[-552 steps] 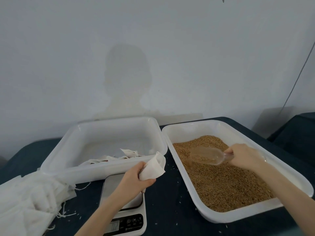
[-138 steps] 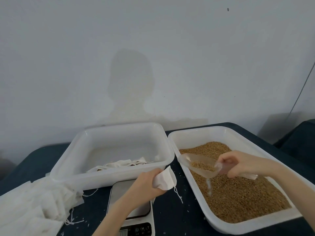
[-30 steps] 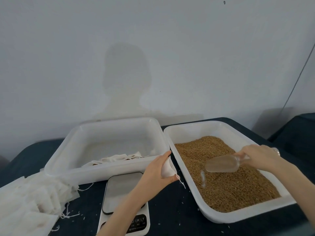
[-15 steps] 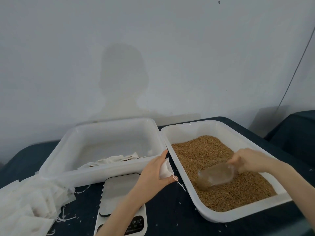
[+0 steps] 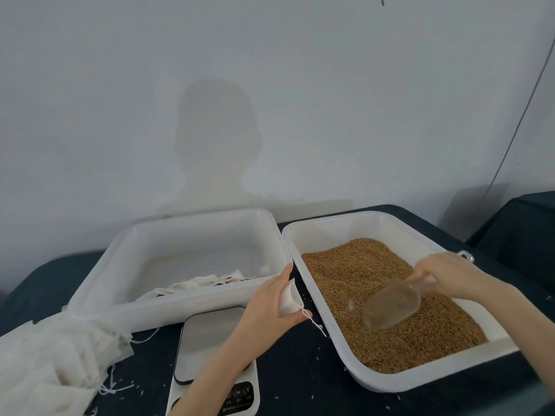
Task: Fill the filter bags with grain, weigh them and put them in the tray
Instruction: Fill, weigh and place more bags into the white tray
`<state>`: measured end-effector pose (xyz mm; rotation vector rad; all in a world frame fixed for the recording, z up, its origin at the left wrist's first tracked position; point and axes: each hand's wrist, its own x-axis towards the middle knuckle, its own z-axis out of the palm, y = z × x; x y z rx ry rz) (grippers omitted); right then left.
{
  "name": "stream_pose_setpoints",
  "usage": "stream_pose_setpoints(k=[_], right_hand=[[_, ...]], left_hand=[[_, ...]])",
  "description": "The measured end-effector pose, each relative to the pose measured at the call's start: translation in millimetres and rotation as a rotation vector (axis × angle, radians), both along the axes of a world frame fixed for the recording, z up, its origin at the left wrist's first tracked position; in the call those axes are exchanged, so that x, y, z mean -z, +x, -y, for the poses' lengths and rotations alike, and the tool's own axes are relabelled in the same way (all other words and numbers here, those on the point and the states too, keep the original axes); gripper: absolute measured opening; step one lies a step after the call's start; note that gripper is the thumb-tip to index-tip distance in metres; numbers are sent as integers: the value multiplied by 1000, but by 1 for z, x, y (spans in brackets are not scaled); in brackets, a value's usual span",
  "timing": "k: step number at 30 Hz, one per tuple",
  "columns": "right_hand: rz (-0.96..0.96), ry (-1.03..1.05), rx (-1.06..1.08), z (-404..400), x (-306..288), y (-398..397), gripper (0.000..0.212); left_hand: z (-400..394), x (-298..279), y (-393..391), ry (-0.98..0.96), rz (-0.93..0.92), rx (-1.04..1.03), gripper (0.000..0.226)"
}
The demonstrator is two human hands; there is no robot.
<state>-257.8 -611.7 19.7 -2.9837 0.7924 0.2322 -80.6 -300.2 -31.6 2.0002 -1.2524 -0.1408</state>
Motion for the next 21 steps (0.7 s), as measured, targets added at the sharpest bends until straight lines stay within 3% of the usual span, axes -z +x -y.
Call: stream_pose_setpoints(k=[2,7,11,17,21], right_hand=[[26,146,-28,-2,6,-3,4],[30,470,-106,-13,22,0,45],[131,672,-137,-13,21,4,52],[261,796,-156,-15,10,10,53],[385,851,-132,-22,-4,13,51]], left_hand=[[0,-2,-2,8,0,1,75],[3,-2,-4,8,6,4,79],[1,-3,-3,-10,8,9,80],[1,-2,2,16,-11,15,90],[3,-7,0,33,-8,27,78]])
